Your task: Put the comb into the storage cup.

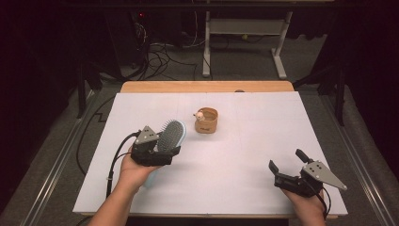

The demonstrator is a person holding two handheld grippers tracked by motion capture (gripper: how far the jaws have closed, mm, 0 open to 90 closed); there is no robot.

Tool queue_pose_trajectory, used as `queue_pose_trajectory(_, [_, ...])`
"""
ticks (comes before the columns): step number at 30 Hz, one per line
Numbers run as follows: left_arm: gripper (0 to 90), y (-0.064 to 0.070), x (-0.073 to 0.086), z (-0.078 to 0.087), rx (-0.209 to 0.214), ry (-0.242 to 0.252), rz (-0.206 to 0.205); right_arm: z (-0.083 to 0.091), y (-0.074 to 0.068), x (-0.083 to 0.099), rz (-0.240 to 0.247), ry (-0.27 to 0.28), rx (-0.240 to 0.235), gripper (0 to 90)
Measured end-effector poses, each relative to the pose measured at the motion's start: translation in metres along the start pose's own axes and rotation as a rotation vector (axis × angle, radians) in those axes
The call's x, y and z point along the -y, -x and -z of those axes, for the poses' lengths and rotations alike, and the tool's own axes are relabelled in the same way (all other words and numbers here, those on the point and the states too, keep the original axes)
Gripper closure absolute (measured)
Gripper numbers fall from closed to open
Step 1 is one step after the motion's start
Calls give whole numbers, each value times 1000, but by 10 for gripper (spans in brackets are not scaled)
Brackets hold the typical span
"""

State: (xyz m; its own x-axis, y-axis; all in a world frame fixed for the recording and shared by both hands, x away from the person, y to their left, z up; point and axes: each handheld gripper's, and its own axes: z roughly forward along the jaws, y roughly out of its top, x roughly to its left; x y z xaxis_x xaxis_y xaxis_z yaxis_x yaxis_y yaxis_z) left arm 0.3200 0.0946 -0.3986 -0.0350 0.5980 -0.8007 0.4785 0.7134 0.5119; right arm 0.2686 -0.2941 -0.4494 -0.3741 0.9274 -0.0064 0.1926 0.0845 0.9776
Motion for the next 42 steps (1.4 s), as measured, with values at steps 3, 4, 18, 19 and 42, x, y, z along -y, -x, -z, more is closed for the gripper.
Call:
queue_pose_trajectory(3, [206,-1,-1,2,27,12,10,0,0,0,0,1,-1,3])
queue_pose_trajectory(4, [206,0,-1,2,34,15,18,0,0,0,1,2,-1,3])
queue_pose_trajectory(18, [206,4,1,8,136,88,37,0,-2,-1,9,5,-2,4])
queue_pose_trajectory(19, [206,4,2,8,149,92,27,0,-2,-1,9,5,-2,3])
queue_pose_trajectory(42, [206,0,19,14,260,134,35,0,-3,-1,16,6,-3,3])
